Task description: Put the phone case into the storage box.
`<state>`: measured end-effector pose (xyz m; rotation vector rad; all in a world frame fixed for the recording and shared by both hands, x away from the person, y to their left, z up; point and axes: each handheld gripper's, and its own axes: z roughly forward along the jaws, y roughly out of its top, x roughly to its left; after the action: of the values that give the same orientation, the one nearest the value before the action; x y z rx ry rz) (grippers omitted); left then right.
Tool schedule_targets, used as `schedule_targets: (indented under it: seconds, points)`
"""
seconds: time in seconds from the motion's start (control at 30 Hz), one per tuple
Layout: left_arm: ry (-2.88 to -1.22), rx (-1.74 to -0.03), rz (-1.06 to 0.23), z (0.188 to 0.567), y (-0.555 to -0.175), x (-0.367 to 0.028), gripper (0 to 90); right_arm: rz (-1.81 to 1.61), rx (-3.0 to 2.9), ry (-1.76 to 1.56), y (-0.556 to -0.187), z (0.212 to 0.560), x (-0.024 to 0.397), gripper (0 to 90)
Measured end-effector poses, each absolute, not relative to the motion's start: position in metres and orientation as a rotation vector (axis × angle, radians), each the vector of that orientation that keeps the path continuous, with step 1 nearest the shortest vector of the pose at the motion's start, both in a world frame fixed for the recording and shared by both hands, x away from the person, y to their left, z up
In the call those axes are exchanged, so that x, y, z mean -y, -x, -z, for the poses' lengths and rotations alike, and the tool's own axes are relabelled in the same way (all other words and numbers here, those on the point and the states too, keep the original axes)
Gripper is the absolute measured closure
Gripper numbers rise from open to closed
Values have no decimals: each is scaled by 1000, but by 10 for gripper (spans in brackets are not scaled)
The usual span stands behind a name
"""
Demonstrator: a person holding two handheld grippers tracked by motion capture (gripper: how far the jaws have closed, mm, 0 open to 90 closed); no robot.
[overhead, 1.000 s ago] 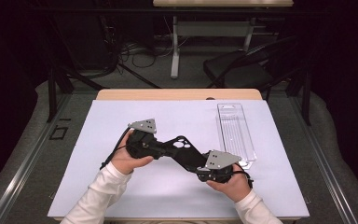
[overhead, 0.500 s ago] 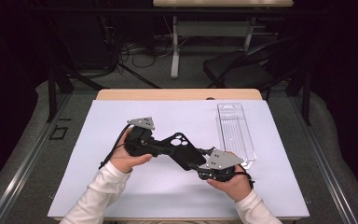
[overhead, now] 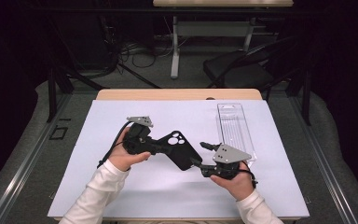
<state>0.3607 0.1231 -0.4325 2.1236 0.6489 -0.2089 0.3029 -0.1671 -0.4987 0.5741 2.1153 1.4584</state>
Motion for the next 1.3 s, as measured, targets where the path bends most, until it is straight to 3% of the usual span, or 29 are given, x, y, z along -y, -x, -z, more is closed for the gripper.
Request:
schedule_targets:
  seconds: [0.6,1.13,1.3]
  points:
    - [-2130,-693,272,433,-365,-124,814,-1426,-2154,-787,-309,498,167,149]
    - [-2218,-699,292,424,-381,-106,814,-1377,-2193,-759,-306,482,168,144]
    - [-2246,-699,302,421,-386,-98,814,-1362,-2215,-741,-306,480,170,208]
